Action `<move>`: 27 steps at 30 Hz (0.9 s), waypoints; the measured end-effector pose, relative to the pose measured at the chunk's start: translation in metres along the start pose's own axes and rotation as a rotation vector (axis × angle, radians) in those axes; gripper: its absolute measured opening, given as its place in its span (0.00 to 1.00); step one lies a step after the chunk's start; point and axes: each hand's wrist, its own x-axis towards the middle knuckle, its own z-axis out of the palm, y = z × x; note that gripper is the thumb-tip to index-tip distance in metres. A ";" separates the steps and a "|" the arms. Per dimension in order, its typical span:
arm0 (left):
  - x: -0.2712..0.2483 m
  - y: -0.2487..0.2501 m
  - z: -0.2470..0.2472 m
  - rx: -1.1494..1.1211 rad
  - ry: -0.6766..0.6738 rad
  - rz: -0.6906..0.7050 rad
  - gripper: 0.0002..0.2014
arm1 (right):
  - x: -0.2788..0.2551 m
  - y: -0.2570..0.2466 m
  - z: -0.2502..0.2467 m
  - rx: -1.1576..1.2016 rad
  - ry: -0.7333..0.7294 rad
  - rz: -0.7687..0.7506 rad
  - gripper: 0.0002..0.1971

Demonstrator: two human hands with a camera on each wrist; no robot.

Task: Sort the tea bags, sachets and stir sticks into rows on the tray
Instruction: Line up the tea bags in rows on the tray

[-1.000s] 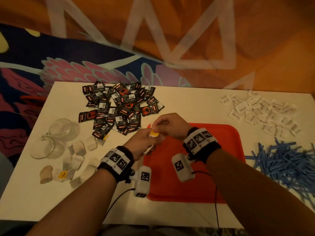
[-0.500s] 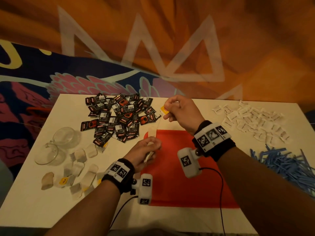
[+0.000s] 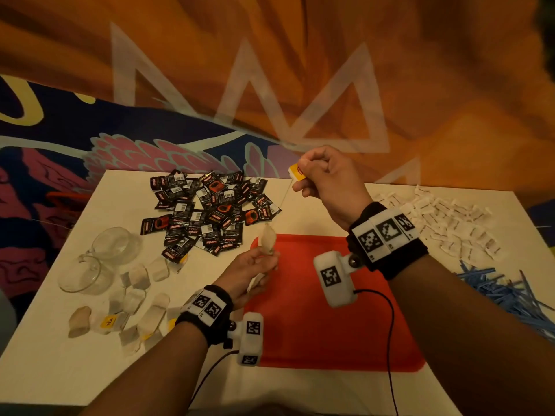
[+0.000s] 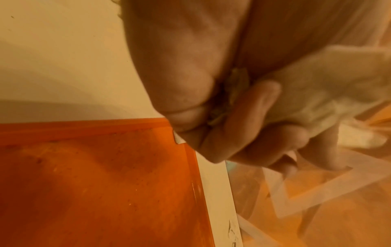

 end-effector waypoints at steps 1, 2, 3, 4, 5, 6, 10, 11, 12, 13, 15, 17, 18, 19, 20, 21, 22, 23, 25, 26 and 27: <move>0.000 -0.001 -0.001 0.029 0.007 -0.004 0.14 | 0.000 -0.002 0.000 0.004 -0.005 -0.004 0.07; 0.001 -0.001 -0.001 0.077 0.023 -0.010 0.11 | 0.000 -0.004 0.000 0.005 -0.011 -0.007 0.07; 0.002 -0.002 -0.001 0.139 0.052 -0.011 0.07 | 0.000 -0.005 0.000 0.002 -0.017 -0.009 0.07; 0.003 -0.002 -0.002 0.214 0.099 -0.001 0.05 | 0.000 -0.005 0.000 -0.003 -0.022 -0.007 0.07; 0.005 -0.003 -0.003 0.290 0.164 0.021 0.04 | 0.000 -0.006 0.000 -0.010 -0.025 -0.006 0.07; 0.007 -0.001 -0.005 0.356 0.230 0.053 0.06 | 0.000 -0.006 0.000 -0.016 -0.026 -0.005 0.07; 0.012 0.021 0.004 0.554 0.319 0.224 0.21 | 0.001 -0.004 0.000 -0.039 -0.014 -0.003 0.06; 0.015 0.028 0.009 0.599 0.327 0.258 0.27 | 0.001 -0.004 0.000 -0.042 -0.013 -0.003 0.06; 0.017 0.034 0.014 0.636 0.324 0.294 0.34 | 0.001 -0.004 -0.001 -0.042 -0.015 -0.004 0.06; 0.021 0.038 0.020 0.669 0.315 0.325 0.39 | 0.000 -0.004 -0.001 -0.040 -0.018 -0.005 0.07; 0.026 0.045 0.032 0.723 0.272 0.372 0.42 | -0.001 -0.005 -0.001 -0.027 -0.025 -0.007 0.07; 0.030 0.049 0.041 0.728 0.231 0.396 0.35 | -0.002 -0.006 -0.003 -0.013 -0.032 -0.007 0.06; 0.032 0.049 0.045 0.726 0.212 0.406 0.28 | -0.002 -0.006 -0.005 -0.005 -0.029 -0.009 0.06; 0.030 0.050 0.049 0.723 0.195 0.407 0.19 | -0.002 -0.006 -0.007 0.004 -0.020 -0.013 0.06; 0.029 0.049 0.051 0.705 0.180 0.405 0.12 | -0.002 -0.006 -0.009 0.018 -0.007 -0.017 0.06; 0.027 0.048 0.052 0.681 0.174 0.403 0.08 | -0.001 -0.006 -0.012 0.035 0.009 -0.019 0.06; 0.023 0.046 0.051 0.649 0.163 0.407 0.07 | -0.001 -0.005 -0.015 0.056 0.025 -0.021 0.06; 0.020 0.046 0.050 0.615 0.146 0.404 0.06 | -0.001 -0.005 -0.019 0.076 0.038 -0.023 0.07; 0.011 0.046 0.050 0.517 0.086 0.399 0.05 | 0.000 -0.003 -0.027 0.097 0.058 -0.025 0.08; 0.007 0.046 0.050 0.461 0.065 0.386 0.06 | 0.001 -0.002 -0.032 0.092 0.067 -0.027 0.09; 0.003 0.047 0.050 0.413 0.056 0.367 0.07 | 0.001 -0.001 -0.036 0.078 0.076 -0.028 0.09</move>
